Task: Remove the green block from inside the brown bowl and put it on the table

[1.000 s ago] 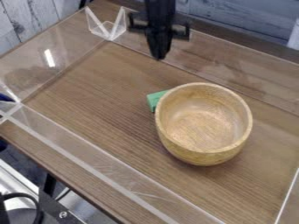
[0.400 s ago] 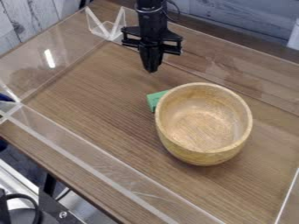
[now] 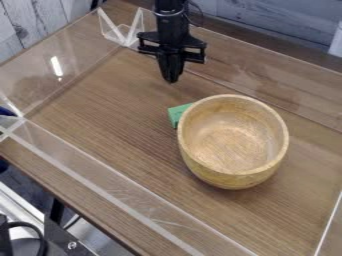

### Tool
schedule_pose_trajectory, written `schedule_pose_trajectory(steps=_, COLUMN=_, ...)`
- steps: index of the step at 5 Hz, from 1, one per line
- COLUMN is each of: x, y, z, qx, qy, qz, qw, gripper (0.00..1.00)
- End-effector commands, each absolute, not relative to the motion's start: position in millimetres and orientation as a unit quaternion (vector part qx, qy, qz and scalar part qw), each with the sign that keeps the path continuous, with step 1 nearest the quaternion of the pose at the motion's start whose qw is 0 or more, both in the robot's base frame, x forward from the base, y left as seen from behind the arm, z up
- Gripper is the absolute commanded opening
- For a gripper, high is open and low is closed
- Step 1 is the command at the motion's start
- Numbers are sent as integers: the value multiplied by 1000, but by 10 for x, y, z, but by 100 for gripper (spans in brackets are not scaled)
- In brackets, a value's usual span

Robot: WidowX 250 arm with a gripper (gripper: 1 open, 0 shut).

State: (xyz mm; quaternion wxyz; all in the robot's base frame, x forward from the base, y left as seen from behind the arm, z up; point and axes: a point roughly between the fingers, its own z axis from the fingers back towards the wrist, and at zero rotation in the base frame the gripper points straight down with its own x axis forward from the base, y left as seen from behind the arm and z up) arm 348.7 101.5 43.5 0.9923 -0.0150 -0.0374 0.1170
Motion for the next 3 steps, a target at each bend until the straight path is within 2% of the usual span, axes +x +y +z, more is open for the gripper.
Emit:
schedule_pose_trajectory(steps=1, x=3604, y=1088, z=636, qx=-9, qy=-72, qz=121, qw=990, gripper=0)
schedule_pose_trajectory(steps=2, x=3622, y=1118, z=605, qx=-8, qy=-71, qz=125, qw=990, gripper=0)
schedule_pose_trajectory(steps=3, x=3635, y=1102, z=647, qx=-12, qy=-75, qz=123, qw=989, gripper=0)
